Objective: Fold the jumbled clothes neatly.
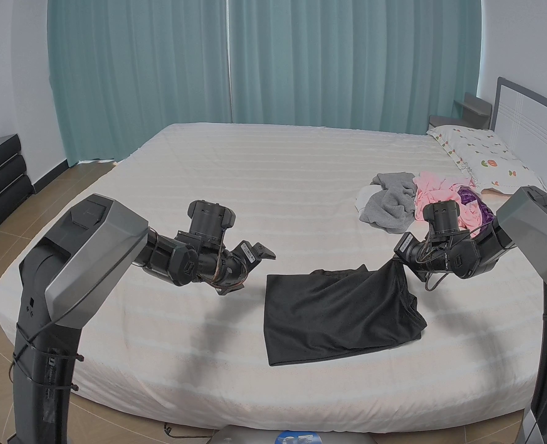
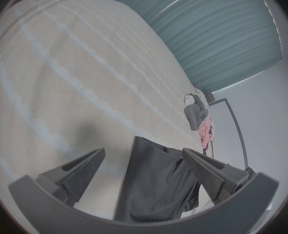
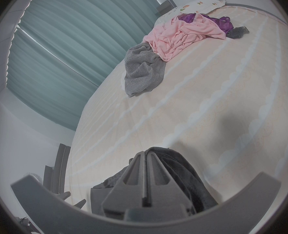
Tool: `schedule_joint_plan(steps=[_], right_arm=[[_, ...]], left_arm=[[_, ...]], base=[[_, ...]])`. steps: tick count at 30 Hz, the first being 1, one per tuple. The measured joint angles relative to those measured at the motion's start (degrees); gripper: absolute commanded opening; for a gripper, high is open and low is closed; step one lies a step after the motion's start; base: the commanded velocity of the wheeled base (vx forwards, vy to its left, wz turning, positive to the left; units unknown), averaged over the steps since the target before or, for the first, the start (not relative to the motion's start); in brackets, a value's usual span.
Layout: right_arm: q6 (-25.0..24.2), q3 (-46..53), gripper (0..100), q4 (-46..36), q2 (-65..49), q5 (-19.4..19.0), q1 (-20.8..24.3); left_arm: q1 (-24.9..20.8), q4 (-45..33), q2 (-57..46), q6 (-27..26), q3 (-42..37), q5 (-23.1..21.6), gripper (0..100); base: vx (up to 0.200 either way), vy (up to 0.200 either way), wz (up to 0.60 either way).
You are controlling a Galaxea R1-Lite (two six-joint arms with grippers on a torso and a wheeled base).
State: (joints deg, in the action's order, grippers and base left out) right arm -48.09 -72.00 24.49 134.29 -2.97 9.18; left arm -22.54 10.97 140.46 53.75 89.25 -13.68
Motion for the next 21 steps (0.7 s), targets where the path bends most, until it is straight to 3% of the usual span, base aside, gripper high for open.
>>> schedule_joint_plan(steps=[17, 18, 21], right_arm=[[0.09, 0.61, 0, 0.38, -0.13, 0.00, 0.38], [0.09, 0.69, 0, 0.38, -0.13, 0.00, 0.38], [0.11, 0.87, 0, 0.44, -0.13, -0.06, 0.38]], left_arm=[[-2.90, -0.11, 5.02, 0.09, 6.12, 1.58, 100], [-3.00, -0.09, 5.41, 0.11, 6.56, 2.19, 0], [-3.17, -0.11, 6.23, 0.11, 7.45, 2.82, 0]], base=[[0.000, 0.000, 0.00], [0.000, 0.000, 0.00], [0.000, 0.000, 0.00]])
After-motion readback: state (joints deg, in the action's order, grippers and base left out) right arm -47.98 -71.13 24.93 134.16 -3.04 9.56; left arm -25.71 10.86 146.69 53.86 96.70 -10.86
